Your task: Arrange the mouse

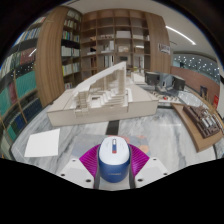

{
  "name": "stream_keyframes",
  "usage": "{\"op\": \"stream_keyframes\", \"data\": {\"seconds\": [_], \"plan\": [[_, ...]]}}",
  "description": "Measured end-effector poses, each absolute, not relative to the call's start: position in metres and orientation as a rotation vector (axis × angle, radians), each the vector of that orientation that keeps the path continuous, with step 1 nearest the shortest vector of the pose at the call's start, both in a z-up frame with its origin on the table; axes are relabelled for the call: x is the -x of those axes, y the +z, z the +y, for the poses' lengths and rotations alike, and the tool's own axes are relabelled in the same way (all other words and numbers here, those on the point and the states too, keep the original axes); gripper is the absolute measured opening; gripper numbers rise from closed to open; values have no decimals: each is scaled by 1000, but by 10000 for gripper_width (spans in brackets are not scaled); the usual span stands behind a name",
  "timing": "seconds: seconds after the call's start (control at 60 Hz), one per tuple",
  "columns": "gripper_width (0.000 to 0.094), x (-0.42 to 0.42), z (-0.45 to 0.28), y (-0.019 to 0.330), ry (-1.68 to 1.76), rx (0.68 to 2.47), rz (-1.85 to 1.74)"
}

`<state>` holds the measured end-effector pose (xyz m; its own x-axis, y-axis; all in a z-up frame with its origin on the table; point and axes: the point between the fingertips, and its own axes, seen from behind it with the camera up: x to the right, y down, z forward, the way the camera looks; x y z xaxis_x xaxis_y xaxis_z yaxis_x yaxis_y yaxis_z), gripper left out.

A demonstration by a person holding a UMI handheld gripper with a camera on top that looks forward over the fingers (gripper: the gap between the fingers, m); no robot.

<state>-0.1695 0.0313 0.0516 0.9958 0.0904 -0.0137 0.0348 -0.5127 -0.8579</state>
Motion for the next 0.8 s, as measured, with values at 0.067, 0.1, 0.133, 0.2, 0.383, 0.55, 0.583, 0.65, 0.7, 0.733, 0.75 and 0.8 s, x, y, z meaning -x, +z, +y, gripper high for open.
{"op": "stream_keyframes", "data": {"seconds": [0.067,0.1,0.133,0.2,0.383,0.55,0.583,0.65,0.7,0.733,0.75,0.8], "plan": [[392,183,29,25,73,2148,-98],[399,186,28,13,80,2165,-91],[409,186,28,5,85,2177,-63],[446,185,25,-13,88,2230,-49],[723,179,23,-18,71,2290,-112],[833,183,-7,17,236,2274,-78],[833,181,-20,24,275,2272,-73],[835,171,-47,33,324,2258,-75],[838,156,-61,41,315,2220,-59],[836,142,-70,46,300,2189,-42],[836,134,-74,48,297,2178,-36],[835,115,-88,50,303,2161,-11]]}}
